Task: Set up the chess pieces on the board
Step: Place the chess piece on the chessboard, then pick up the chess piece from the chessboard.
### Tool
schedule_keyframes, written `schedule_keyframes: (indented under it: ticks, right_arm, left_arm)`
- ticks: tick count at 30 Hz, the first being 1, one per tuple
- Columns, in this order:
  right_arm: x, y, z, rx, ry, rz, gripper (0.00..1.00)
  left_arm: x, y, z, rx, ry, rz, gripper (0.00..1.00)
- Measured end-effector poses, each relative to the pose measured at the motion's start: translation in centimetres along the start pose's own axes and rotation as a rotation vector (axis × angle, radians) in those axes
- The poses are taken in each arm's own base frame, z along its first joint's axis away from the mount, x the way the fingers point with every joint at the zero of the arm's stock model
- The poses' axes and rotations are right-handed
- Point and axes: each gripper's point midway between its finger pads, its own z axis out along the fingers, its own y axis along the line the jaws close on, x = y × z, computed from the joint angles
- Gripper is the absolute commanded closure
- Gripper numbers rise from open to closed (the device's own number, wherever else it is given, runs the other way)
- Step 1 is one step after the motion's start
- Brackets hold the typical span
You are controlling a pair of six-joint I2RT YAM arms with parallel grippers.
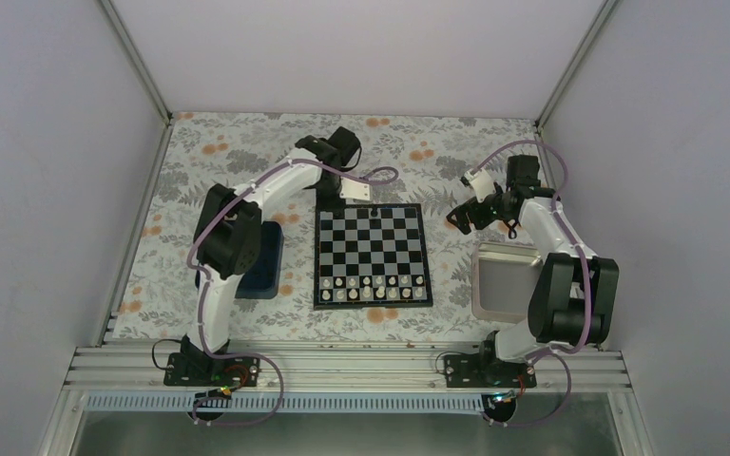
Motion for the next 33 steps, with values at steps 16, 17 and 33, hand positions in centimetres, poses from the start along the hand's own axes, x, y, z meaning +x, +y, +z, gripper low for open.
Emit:
schedule_keyframes:
  ticks: [16,17,33]
  right_arm:
    - [0.2,0.1,0.1,-0.006,0.007,-0.002,0.0]
    - [0.2,0.1,0.1,-0.006,0.007,-0.003,0.0]
    - [0.2,0.2,0.2,-0.012,0.006,-0.005,0.0]
  left_arm:
    - [-0.6,1.5,0.5,-0.023,-0.014,-0.008,0.69]
    - [-0.5,1.5,0.9,-0.017,-0.01,-0.008,0.69]
    - [0.0,0.8,2.9,0.042,0.033,-0.008,0.88]
